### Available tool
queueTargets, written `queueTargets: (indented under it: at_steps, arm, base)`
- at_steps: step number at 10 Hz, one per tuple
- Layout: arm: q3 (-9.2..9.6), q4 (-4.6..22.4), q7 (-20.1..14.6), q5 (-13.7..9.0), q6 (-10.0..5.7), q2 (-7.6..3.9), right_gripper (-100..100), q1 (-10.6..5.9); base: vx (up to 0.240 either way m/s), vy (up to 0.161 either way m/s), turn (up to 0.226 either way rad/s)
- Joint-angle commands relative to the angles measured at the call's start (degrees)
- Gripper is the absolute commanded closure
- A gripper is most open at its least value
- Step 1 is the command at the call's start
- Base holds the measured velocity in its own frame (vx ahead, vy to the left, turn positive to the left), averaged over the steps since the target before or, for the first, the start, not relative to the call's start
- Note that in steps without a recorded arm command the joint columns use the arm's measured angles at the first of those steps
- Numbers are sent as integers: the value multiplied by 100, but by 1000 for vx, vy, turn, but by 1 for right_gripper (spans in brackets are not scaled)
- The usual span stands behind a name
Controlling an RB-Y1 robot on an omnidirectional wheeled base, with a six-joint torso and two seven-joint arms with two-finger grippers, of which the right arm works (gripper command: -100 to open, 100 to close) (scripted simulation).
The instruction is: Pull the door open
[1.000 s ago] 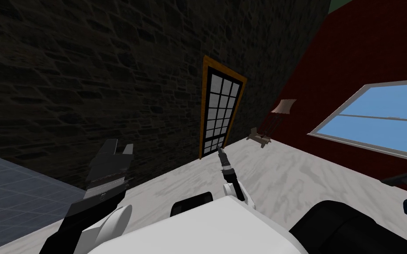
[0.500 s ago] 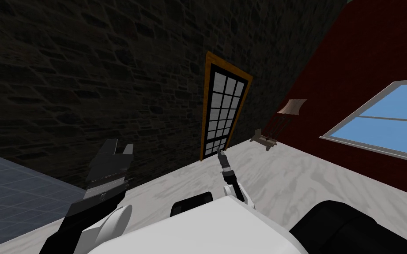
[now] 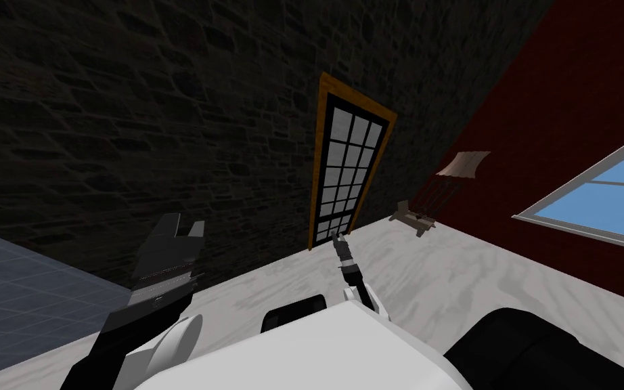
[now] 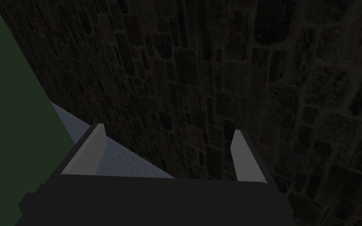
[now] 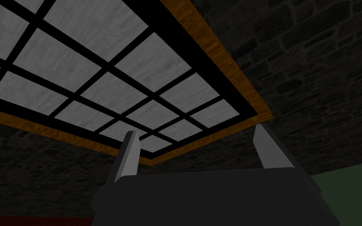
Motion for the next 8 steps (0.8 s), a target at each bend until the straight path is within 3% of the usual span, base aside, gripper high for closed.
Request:
queueTargets:
  at_steps: [1,8]
  arm:
    - [-13,181,193,17,-54,-15,-100,-29]
    - [-61,902,946,90,-253,-65,-100,-143]
  base:
    - [87,-31,64]
    - [94,-36,67]
